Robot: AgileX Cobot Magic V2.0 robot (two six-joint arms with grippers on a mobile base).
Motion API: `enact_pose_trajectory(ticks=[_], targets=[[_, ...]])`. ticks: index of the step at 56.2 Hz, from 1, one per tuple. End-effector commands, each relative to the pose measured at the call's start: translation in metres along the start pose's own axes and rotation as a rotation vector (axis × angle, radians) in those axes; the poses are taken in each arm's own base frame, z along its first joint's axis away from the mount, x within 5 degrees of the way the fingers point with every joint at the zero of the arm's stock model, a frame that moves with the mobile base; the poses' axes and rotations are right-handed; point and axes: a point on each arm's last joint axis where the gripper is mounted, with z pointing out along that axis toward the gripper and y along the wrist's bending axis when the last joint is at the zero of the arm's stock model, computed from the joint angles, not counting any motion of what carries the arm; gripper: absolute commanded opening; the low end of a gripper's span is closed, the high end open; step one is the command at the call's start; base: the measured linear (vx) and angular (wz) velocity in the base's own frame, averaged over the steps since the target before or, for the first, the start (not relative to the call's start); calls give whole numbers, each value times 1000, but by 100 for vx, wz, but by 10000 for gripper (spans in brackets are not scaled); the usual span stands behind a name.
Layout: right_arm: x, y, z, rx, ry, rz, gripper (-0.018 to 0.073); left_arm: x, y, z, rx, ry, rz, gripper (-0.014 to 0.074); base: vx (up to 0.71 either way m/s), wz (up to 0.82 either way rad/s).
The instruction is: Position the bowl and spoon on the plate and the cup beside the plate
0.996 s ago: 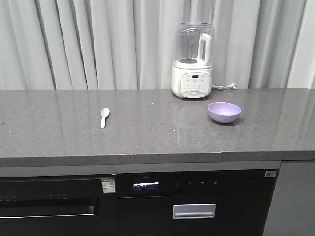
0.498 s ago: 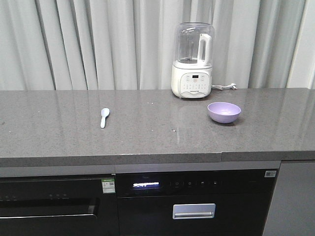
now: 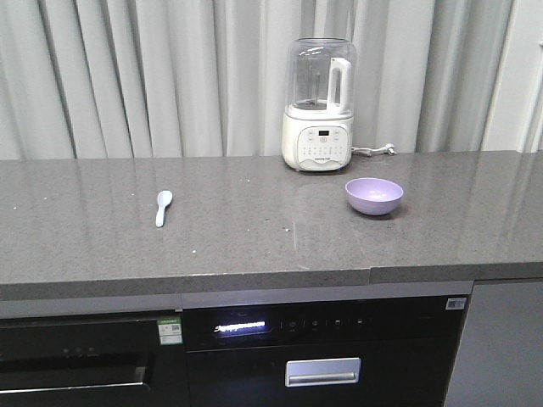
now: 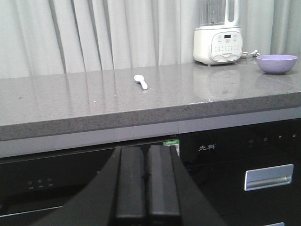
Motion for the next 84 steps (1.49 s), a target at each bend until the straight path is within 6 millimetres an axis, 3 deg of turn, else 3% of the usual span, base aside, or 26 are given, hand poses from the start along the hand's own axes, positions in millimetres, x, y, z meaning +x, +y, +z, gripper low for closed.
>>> enact_pose_trajectory(ticks=[1,47,84], targets=[[-6,0,0,-1,-78,-8,-8,-17,0,-2,-3,-112,-19,-3,13,-10],[-6,0,0,-1,-78,-8,-8,-17,0,-2,-3,-112,-19,-3,27,-17],[-6,0,0,-1,-78,-8,-8,-17,0,-2,-3,-112,-19,-3,33,29]])
